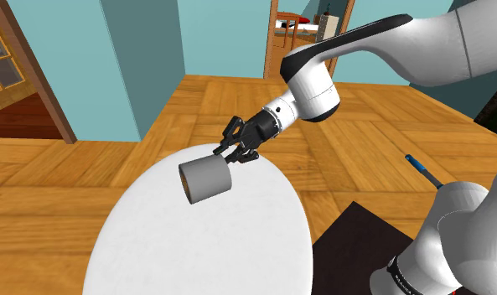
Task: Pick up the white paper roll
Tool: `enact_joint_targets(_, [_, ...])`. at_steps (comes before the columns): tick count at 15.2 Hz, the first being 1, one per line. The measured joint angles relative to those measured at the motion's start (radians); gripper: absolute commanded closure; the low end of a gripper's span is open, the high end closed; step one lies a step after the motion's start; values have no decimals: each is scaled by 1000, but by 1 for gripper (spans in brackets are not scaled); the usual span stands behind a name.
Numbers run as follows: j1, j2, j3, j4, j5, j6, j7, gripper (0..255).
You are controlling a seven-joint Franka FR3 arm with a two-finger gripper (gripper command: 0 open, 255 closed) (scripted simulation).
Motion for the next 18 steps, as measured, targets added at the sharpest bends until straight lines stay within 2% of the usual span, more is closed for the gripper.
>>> enact_joint_targets(18, [-6,-93,7,74,-77,-28,178,255])
